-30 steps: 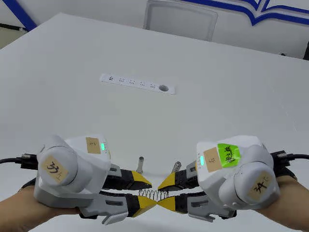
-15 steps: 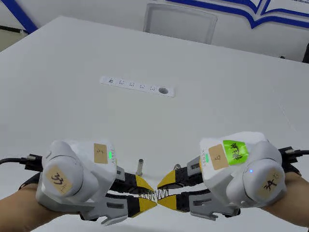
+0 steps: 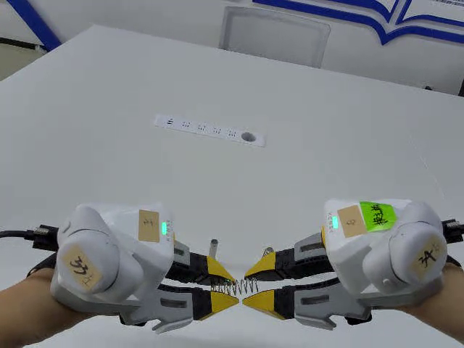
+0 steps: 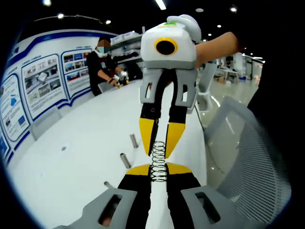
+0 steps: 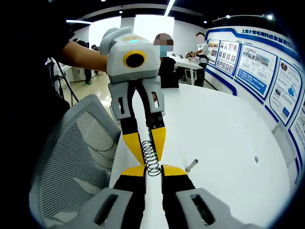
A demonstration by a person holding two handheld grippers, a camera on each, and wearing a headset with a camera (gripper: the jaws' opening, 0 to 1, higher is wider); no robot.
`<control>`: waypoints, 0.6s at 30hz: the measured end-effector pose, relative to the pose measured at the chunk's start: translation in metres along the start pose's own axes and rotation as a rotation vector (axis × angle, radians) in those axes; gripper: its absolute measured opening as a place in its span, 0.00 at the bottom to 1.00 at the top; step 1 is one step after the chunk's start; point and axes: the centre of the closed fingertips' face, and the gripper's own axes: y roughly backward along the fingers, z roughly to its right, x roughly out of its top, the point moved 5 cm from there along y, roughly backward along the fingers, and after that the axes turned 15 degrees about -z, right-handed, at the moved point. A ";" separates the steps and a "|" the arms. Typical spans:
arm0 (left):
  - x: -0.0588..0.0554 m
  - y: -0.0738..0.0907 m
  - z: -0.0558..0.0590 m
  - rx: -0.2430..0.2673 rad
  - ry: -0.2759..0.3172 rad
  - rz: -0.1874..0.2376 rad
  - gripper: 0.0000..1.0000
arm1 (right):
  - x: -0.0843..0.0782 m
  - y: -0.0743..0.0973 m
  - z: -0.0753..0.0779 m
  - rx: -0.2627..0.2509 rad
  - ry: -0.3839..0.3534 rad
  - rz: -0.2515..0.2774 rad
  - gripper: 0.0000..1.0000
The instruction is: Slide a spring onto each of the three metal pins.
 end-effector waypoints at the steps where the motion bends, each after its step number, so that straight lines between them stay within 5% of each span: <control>1: 0.000 0.000 0.000 0.000 0.000 -0.001 0.11 | 0.000 0.000 -0.001 0.006 0.003 -0.001 0.12; 7: -0.001 -0.002 0.000 -0.002 -0.010 -0.011 0.11 | 0.004 0.001 -0.002 0.015 0.018 0.006 0.12; 18: -0.002 -0.001 -0.005 0.021 -0.011 -0.025 0.11 | 0.024 0.005 -0.002 0.026 -0.025 0.102 0.11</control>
